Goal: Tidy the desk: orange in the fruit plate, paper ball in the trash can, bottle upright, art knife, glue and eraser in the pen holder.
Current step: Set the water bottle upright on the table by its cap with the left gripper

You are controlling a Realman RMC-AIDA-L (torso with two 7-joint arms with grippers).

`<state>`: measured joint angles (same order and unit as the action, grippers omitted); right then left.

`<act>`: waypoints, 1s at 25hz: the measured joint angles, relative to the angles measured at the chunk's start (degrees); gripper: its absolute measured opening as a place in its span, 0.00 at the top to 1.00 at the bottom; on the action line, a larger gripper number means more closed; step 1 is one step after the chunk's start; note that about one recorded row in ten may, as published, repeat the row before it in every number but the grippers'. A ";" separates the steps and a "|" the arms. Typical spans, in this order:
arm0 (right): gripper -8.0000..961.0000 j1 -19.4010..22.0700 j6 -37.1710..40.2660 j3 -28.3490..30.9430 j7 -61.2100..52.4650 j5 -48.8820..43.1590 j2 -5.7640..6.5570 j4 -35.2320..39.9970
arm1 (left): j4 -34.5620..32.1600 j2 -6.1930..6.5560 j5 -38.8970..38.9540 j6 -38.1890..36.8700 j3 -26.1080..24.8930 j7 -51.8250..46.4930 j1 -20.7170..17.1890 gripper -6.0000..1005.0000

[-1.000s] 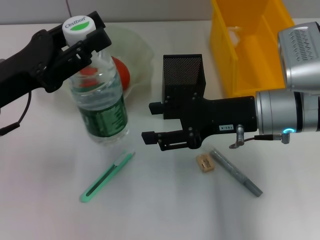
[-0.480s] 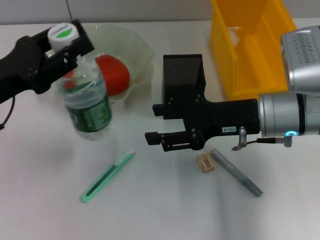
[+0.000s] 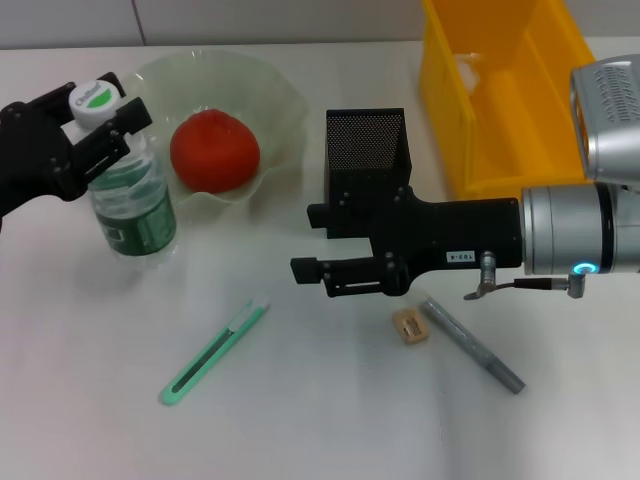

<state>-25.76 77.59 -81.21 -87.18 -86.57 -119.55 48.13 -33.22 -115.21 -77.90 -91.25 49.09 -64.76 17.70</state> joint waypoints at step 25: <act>0.24 -0.59 0.02 -0.53 0.76 1.44 -0.07 -2.25 | 0.41 -0.55 -0.16 5.62 -4.83 6.05 -1.78 0.45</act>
<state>-26.35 77.61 -81.74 -86.42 -85.13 -119.62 45.88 -32.81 -115.77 -78.06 -85.63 44.26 -58.71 15.92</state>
